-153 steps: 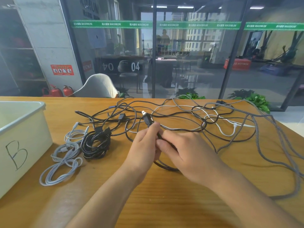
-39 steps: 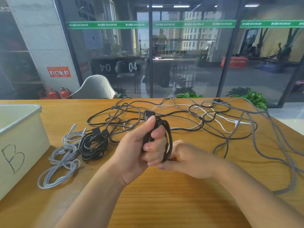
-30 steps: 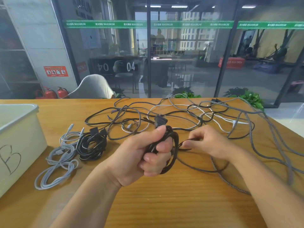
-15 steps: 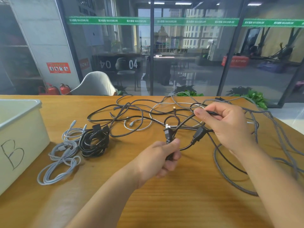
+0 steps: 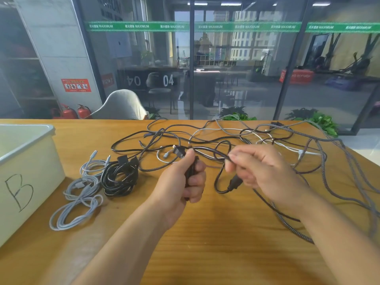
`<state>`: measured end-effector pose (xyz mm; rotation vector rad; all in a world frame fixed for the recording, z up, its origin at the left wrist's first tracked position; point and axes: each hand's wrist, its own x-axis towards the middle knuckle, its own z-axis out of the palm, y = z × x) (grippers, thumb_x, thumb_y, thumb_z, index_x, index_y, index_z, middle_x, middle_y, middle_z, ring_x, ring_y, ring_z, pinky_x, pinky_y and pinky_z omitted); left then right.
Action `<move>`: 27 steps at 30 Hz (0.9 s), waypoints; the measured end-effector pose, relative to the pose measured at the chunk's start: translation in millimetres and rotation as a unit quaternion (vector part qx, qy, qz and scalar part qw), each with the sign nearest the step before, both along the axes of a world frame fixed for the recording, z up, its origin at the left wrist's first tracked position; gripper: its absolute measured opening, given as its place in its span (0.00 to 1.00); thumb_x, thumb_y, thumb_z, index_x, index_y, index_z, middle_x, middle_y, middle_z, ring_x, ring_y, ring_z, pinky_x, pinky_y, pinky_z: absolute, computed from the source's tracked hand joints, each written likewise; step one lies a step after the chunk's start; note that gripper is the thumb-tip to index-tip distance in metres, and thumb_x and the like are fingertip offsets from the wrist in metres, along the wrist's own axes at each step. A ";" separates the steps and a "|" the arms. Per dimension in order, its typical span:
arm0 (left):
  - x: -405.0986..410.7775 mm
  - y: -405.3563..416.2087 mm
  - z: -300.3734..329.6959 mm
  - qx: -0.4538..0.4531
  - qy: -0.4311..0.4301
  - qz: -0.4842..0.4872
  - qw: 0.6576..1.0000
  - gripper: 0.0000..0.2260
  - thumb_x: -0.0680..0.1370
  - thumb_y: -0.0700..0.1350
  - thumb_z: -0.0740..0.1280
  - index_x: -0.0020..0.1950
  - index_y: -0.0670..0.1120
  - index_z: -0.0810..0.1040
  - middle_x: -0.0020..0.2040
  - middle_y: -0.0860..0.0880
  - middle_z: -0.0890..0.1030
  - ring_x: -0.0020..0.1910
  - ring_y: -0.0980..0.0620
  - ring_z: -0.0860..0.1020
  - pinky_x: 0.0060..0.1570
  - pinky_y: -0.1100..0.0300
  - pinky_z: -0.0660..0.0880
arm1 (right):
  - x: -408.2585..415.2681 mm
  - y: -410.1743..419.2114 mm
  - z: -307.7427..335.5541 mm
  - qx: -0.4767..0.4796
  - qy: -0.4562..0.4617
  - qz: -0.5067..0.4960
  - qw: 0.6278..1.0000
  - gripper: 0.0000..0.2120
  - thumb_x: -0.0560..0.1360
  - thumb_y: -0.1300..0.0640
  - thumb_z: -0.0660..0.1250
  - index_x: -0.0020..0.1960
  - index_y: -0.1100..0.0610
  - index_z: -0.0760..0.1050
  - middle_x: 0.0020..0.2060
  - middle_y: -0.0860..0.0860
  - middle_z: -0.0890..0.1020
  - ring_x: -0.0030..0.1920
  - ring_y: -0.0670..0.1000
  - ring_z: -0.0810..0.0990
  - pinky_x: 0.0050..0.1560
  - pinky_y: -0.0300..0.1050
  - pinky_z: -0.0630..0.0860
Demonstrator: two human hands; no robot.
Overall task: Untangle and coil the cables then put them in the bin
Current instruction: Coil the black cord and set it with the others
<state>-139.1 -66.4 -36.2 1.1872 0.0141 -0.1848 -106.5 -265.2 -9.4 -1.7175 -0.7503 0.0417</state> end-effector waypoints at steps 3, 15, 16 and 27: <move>2.3 6.3 4.7 -0.042 -0.003 0.027 0.999 0.21 0.85 0.60 0.55 0.39 0.49 0.69 0.30 0.52 0.59 0.23 0.55 0.55 0.23 0.61 0.57 | -12.6 17.6 -6.7 -0.065 0.045 0.098 0.992 0.16 0.83 0.55 0.60 0.41 0.56 0.80 0.26 0.49 0.70 0.27 0.47 0.66 0.28 0.41 0.66; -5.2 8.4 15.3 -0.110 -0.039 -0.004 0.993 0.18 0.85 0.56 0.54 0.40 0.48 0.66 0.31 0.51 0.60 0.27 0.52 0.58 0.28 0.59 0.56 | -29.7 45.4 -31.6 -0.322 0.009 0.178 0.930 0.20 0.87 0.47 0.56 0.44 0.53 0.78 0.31 0.44 0.75 0.31 0.42 0.71 0.36 0.36 0.68; -6.3 8.7 16.6 -0.122 -0.044 -0.007 0.992 0.18 0.86 0.56 0.54 0.39 0.48 0.66 0.31 0.50 0.61 0.27 0.51 0.60 0.27 0.60 0.59 | -25.6 42.9 -32.5 -0.324 0.006 0.168 0.931 0.19 0.87 0.47 0.56 0.43 0.54 0.78 0.31 0.43 0.74 0.32 0.42 0.71 0.36 0.35 0.67; -9.6 14.6 15.4 -0.027 -0.046 -0.253 0.966 0.18 0.84 0.57 0.55 0.38 0.49 0.70 0.26 0.54 0.63 0.22 0.55 0.56 0.25 0.60 0.55 | 37.0 -15.3 -29.7 -0.305 -0.067 -0.073 0.947 0.20 0.75 0.31 0.64 0.39 0.46 0.78 0.28 0.45 0.73 0.30 0.45 0.69 0.36 0.46 0.66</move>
